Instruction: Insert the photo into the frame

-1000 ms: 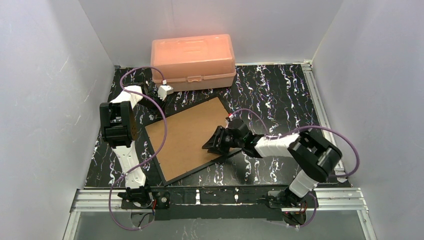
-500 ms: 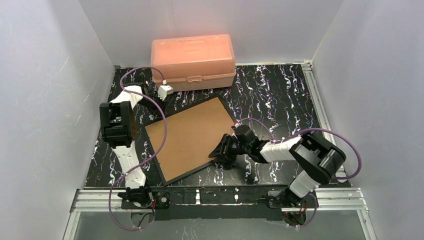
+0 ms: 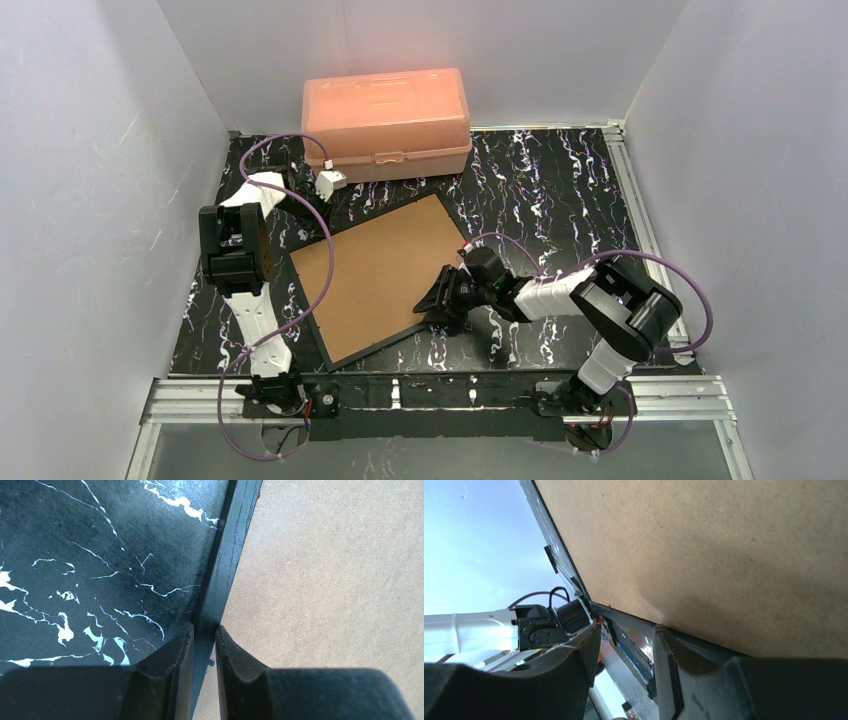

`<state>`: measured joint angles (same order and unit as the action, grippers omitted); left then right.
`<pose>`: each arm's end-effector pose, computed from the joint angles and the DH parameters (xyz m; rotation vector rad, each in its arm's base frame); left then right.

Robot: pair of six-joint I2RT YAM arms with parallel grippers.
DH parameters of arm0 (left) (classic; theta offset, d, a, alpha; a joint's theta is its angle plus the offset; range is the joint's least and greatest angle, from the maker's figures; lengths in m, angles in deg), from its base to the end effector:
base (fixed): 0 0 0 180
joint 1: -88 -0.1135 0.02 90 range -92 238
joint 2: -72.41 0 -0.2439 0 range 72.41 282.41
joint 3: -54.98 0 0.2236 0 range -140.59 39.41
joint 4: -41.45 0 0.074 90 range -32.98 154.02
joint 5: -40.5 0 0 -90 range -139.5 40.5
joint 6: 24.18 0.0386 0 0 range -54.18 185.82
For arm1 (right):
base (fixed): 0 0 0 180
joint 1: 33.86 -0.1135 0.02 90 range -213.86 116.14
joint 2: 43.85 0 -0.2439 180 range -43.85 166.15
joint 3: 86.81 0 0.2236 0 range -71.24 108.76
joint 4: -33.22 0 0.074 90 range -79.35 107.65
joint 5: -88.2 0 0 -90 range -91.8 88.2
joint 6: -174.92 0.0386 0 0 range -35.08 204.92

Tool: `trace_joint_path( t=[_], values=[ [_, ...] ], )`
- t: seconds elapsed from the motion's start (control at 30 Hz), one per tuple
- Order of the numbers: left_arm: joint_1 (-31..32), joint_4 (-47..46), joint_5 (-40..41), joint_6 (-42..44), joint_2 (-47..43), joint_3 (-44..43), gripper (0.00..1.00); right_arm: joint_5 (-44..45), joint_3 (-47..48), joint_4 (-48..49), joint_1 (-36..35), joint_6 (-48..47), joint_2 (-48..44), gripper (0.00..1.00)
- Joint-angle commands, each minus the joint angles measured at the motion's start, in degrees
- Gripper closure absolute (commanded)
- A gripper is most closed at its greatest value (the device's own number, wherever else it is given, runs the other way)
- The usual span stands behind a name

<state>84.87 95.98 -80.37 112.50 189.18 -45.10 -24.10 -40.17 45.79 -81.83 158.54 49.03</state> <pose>0.3790 0.0009 0.1656 1.0686 2.3568 -0.4673 0.1754 0.2165 0.1348 0.3086 2.5875 1.4603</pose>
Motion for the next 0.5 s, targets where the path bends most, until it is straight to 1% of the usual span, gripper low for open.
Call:
trace_joint_path(
  t=[0.0,0.2,0.3,0.37,0.4,0.47],
  values=[
    [1.55,8.76,0.19,-0.45,0.39,3.52,1.00,1.36,3.41,0.02,0.18,-2.35,2.65,0.49],
    [1.71,8.85,0.46,-0.29,0.46,3.50,1.00,1.06,5.29,2.86,0.30,-3.30,5.01,0.50],
    [1.68,9.56,0.32,-0.68,0.47,2.65,1.00,-0.31,7.41,2.91,0.19,-7.27,2.80,0.48],
    [1.73,10.46,0.06,-1.08,0.41,0.93,0.99,-0.51,11.11,-3.33,0.15,-13.67,-0.25,0.43],
    [1.68,10.89,-0.21,-1.33,0.27,0.17,0.97,-0.03,13.35,-9.20,0.20,-17.87,-1.88,0.40],
    [1.73,11.79,-0.93,-1.83,-0.02,-1.64,0.93,4.20,18.96,-22.66,0.31,-26.67,-4.38,0.36]
  ],
)
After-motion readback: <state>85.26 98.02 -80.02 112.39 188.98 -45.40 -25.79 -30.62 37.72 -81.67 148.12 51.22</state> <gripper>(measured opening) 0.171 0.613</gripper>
